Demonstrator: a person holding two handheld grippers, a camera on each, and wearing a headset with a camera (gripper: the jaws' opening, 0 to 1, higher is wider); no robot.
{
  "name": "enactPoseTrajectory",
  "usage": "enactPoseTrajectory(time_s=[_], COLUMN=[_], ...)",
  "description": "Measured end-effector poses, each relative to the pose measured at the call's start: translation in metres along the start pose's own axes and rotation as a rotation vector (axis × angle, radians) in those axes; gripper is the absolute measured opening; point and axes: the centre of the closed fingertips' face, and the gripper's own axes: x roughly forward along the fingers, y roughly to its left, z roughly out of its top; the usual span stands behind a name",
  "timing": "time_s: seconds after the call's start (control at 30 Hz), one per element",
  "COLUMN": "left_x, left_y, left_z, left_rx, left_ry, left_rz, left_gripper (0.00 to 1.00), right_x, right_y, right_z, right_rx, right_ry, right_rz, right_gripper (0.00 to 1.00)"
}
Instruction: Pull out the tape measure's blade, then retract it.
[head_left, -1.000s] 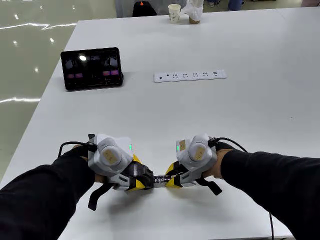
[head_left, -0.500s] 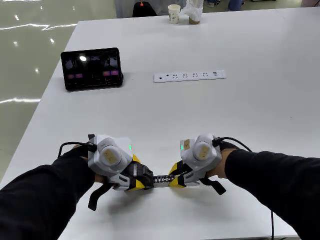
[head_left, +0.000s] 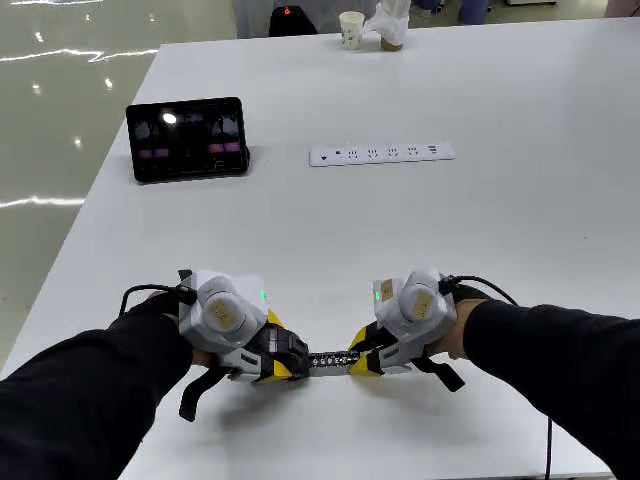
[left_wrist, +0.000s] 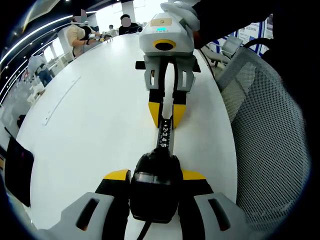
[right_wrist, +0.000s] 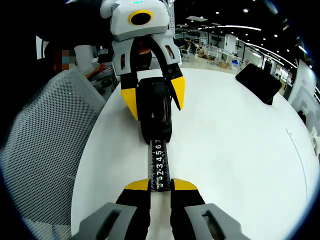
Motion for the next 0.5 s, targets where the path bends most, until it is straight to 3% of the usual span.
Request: enactPoseTrajectory(time_s=[0.5], left_x=[0.0017], left_y=[-0.0002], left_z=[-0.0008], left_rx=[0.001], left_ry=[-0.007], left_rz=[0.000], left_gripper=[0.31], right_x=[-0.0025], right_y=[0.0008], right_z=[-0.0043], right_rx=[0.007], right_ry=[-0.004], right_rz=[-0.003], right_gripper=[0.11])
